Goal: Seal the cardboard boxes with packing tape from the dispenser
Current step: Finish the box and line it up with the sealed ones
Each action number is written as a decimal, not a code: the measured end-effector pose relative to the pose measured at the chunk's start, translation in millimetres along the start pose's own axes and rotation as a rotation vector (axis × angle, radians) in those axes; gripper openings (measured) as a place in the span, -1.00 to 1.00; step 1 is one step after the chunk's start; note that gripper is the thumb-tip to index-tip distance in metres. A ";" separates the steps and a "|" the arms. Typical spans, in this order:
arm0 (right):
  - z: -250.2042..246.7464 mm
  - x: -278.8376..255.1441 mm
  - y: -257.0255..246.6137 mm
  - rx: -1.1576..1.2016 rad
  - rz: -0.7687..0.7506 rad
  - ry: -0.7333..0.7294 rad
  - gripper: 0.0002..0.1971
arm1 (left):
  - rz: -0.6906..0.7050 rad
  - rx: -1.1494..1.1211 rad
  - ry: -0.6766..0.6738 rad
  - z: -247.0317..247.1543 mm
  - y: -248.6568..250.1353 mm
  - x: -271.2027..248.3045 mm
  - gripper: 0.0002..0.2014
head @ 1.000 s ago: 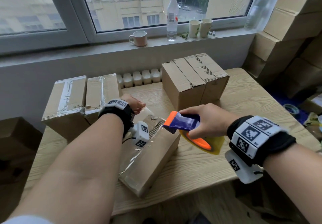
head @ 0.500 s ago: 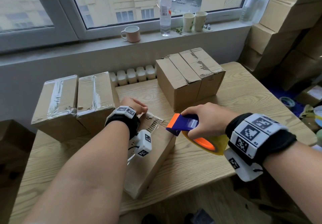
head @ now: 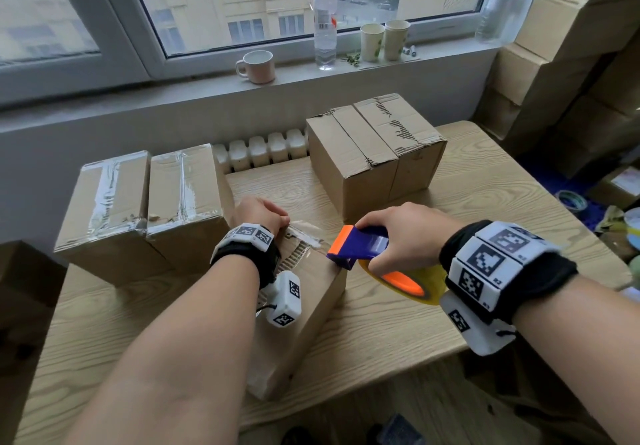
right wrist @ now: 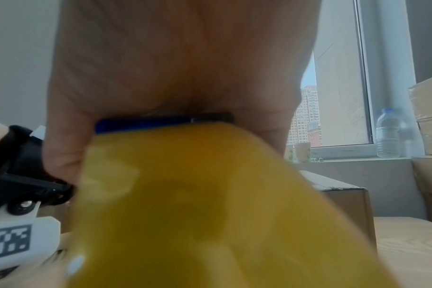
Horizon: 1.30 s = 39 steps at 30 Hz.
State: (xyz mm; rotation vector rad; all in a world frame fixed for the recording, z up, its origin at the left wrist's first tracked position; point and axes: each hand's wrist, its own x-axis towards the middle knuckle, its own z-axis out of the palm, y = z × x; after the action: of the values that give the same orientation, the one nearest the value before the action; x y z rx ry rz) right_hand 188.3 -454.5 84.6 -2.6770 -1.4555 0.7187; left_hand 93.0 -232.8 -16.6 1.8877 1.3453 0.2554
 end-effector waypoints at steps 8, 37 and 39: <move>1.2 4.1 2.0 0.001 0.001 -0.026 -0.30 | -0.089 -0.108 -0.041 3.3 -9.2 4.6 -0.90; 0.5 7.8 -2.6 -0.015 0.031 -0.053 -0.33 | 0.537 0.393 -0.304 -1.8 3.5 0.2 -0.86; 1.1 7.5 -1.9 -0.013 0.034 -0.055 -0.32 | 0.549 0.451 -0.321 -3.8 5.7 1.3 -0.84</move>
State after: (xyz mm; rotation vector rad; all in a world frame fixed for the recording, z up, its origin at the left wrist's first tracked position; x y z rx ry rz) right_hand 189.9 -447.7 81.2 -2.7191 -1.4340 0.7947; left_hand 95.5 -230.6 -10.5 2.5304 0.6828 -0.0942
